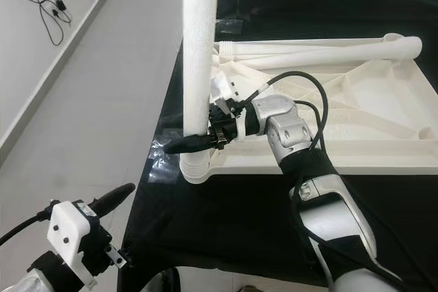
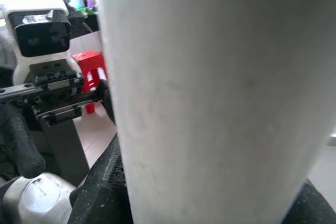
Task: Building children table
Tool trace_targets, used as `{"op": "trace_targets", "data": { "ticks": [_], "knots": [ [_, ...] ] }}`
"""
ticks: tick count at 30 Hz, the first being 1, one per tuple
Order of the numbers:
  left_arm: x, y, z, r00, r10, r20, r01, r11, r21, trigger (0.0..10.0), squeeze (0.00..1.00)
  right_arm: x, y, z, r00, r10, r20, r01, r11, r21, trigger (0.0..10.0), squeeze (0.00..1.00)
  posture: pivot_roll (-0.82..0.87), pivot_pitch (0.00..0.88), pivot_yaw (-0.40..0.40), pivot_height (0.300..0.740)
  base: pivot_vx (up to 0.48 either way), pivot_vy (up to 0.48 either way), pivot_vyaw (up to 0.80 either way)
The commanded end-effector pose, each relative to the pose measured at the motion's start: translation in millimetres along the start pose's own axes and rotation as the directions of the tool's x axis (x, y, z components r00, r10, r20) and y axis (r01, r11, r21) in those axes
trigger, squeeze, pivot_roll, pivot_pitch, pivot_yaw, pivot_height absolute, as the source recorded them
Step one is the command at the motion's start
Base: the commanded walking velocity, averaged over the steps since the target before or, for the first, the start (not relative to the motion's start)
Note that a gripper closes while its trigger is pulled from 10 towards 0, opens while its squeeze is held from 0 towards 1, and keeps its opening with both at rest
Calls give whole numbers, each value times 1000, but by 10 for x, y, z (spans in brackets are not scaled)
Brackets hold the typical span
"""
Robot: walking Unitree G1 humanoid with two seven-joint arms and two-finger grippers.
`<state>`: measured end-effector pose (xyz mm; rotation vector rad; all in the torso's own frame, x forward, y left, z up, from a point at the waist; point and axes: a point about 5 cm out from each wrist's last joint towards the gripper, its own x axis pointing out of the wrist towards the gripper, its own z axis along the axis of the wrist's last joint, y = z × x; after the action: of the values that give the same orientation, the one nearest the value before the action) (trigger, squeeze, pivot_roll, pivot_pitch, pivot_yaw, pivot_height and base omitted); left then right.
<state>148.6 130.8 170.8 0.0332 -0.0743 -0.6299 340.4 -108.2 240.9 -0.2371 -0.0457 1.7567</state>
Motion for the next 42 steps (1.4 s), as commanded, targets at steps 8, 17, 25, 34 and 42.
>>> {"op": "trace_targets", "data": {
  "ticks": [8, 17, 25, 34, 42],
  "knots": [
    [-63, -21, -17, 999, -23, -36, 23, 1000, -8, 10000, 0, 100, 44, -140, 993, 97, -70, -96, 995, 28, 10000, 0, 157, 279, 29, 740, 0, 0, 0],
    [-88, -11, -10, 999, -28, -42, 28, 1000, -14, 10000, 0, 65, -29, -164, 980, 88, -176, -90, 996, -6, 10000, 0, 158, 282, 35, 740, 0, 0, 0],
    [-79, -2, -11, 999, -28, -37, 28, 1000, -9, 10000, 0, 18, -49, -85, 957, 102, -272, -129, 988, -84, 10000, 0, 148, 279, 35, 740, 0, 0, 0],
    [-63, 3, -20, 999, -36, -35, 35, 999, -14, 10000, 0, 84, 24, -19, 935, 165, -314, -218, 965, -143, 10000, 0, 140, 270, 38, 740, 0, 0, 0],
    [-63, -3, -26, 999, -37, -34, 36, 999, -17, 10000, 0, 101, -33, 3, 974, 129, -188, -151, 982, -111, 10000, 0, 135, 261, 36, 740, 0, 0, 0]
  ]
}}
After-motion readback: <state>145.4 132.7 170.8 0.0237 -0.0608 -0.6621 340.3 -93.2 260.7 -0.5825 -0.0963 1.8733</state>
